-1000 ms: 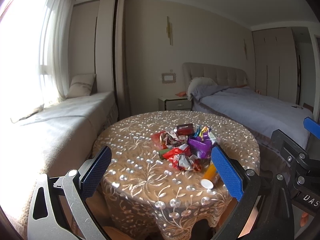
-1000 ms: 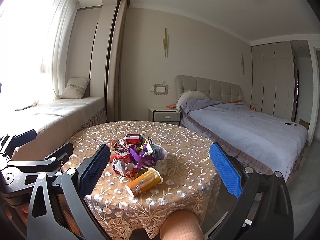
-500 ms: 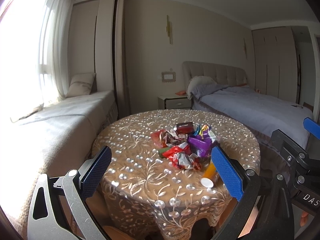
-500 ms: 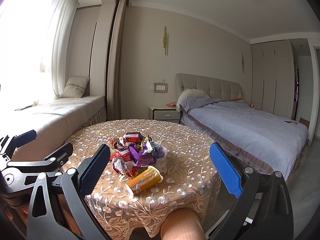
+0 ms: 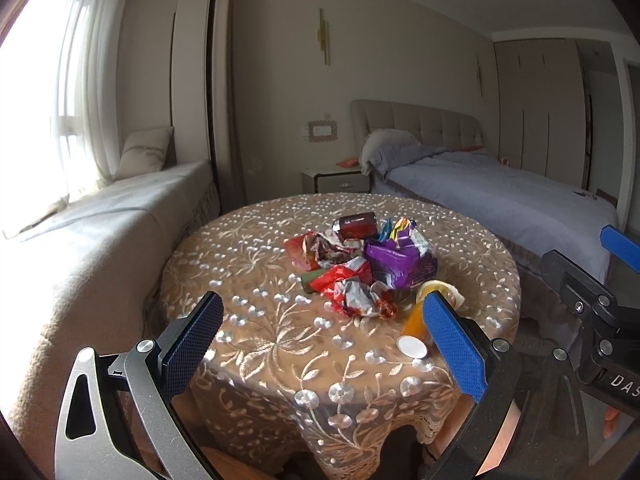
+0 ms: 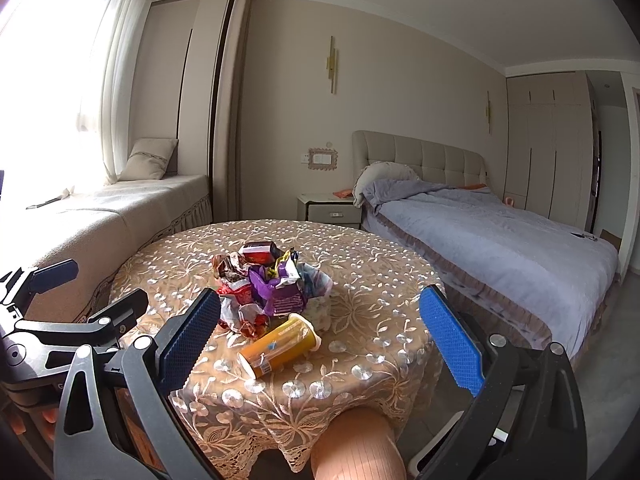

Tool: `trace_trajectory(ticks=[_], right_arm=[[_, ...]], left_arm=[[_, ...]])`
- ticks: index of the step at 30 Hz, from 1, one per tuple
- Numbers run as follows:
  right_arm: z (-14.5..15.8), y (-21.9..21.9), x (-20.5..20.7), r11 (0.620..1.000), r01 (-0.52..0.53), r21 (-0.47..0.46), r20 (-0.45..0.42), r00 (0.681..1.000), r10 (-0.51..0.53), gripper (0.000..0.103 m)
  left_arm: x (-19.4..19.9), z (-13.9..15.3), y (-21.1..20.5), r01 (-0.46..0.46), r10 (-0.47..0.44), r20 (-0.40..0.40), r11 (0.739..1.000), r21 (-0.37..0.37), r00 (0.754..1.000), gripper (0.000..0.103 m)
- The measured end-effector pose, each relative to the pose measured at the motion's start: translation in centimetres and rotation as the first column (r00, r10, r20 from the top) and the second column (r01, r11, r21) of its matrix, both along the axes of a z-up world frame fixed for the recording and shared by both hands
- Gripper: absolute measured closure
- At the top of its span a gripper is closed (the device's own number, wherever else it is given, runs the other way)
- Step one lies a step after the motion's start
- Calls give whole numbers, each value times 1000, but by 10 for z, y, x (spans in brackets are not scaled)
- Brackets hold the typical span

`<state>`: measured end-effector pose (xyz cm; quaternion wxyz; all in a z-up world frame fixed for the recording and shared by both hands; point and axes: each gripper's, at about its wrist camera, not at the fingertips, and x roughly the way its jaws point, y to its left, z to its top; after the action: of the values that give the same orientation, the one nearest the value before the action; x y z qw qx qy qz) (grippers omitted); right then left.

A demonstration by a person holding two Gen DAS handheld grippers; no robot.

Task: Collect trash
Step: 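Grasp the orange-yellow cup with the right tool while the left tool grasps crumpled red wrappers, then carry the cup and wrappers to the white bin and open both tools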

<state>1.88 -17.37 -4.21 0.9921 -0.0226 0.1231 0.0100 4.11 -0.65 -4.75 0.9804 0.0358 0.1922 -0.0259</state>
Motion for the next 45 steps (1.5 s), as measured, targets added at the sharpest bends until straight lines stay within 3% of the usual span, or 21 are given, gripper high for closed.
trace_trajectory(ticks=[5,11,15,18,20,24,25,26,29,32,35,38,45], right_arm=[[-23,-3,26,999,-32,1,-81,996,32,4],[-59,3,58,997,-77,14,-206,975,79,4],[-78,3,92,989,-76,124,-351,929,116,4],[-88,-1,120,970,-42,240,-394,909,137,4],[-94,2,136,968,-30,249,-430,892,138,4],[-98,7,152,956,-57,287,-442,878,185,4],[-98,9,155,955,-65,288,-442,876,193,7],[-99,10,159,952,-77,297,-444,871,209,16],[-102,13,170,928,-127,351,-442,851,283,33],[-103,16,172,907,-174,384,-440,829,346,47],[-103,10,166,899,-192,395,-417,834,361,55],[-102,6,159,891,-214,399,-406,831,381,59],[-91,-3,124,915,-249,318,-344,869,356,59]], left_arm=[[26,-20,3,-22,23,-70,999,25,997,5],[72,-37,15,-15,4,-189,998,-56,982,5],[107,-39,7,21,-37,-207,997,-80,978,5],[141,-41,-1,28,-38,-221,998,-50,975,5],[160,-46,-6,59,-68,-246,997,-46,967,5],[188,-61,-15,159,-178,-315,984,-84,932,7],[194,-65,-16,169,-188,-327,982,-84,926,12],[201,-69,-17,174,-193,-344,981,-85,919,24],[213,-82,-19,216,-257,-384,965,-148,887,46],[208,-85,-23,224,-255,-364,966,-125,896,50],[197,-84,-20,201,-231,-354,972,-121,906,54],[179,-84,-11,160,-197,-344,978,-133,918,55],[138,-75,4,64,-103,-325,990,-129,940,56]])
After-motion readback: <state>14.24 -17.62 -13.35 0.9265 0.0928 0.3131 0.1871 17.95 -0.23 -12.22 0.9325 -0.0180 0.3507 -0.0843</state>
